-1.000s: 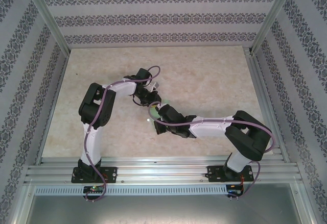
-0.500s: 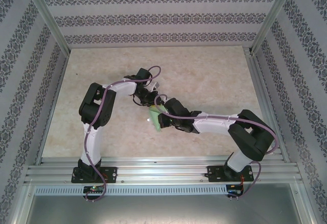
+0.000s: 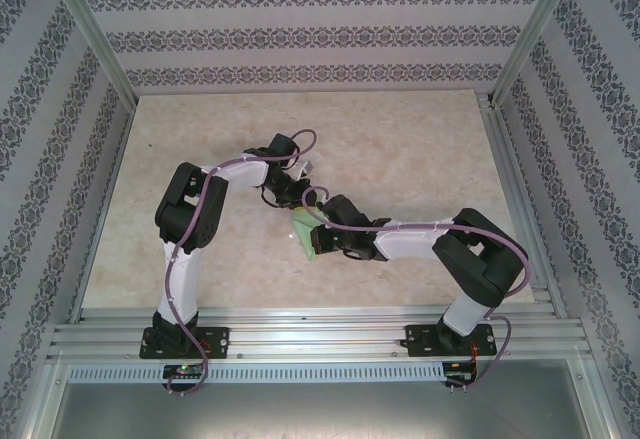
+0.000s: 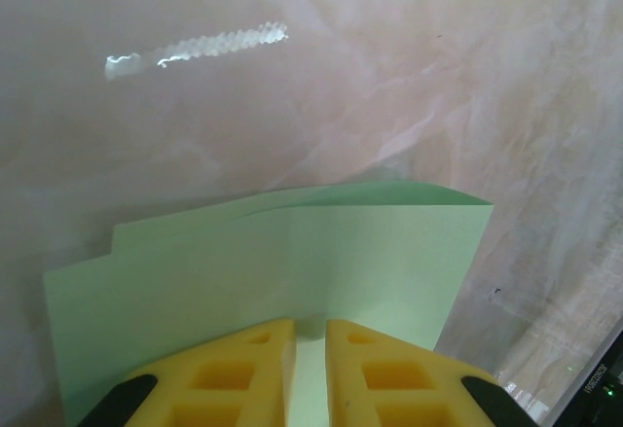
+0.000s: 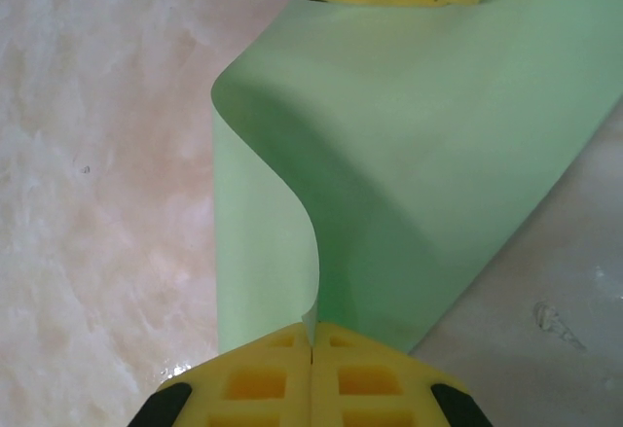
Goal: Fold a paper plane with a square sheet of paper (fold left side to right side)
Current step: Third fold the triangle at the center of the table.
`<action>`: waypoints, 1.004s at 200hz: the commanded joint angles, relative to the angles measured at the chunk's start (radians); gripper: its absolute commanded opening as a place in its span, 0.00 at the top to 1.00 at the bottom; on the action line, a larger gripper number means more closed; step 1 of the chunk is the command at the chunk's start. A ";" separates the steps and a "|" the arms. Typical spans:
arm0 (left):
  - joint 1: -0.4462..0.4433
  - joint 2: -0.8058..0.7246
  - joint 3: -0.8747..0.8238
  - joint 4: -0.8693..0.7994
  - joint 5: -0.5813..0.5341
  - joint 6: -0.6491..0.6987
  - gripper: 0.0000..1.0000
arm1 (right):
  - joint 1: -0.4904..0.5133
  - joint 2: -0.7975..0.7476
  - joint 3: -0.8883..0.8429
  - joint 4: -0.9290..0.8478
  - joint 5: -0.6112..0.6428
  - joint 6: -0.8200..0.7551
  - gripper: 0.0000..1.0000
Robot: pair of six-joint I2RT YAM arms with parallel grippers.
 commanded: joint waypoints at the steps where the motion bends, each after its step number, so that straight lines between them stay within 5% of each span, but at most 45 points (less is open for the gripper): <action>1: -0.021 0.049 0.001 -0.020 -0.046 0.024 0.83 | -0.013 0.014 -0.015 0.042 -0.011 0.020 1.00; 201: -0.023 0.057 0.001 -0.019 -0.053 0.025 0.84 | -0.033 0.025 -0.006 0.037 -0.009 0.022 1.00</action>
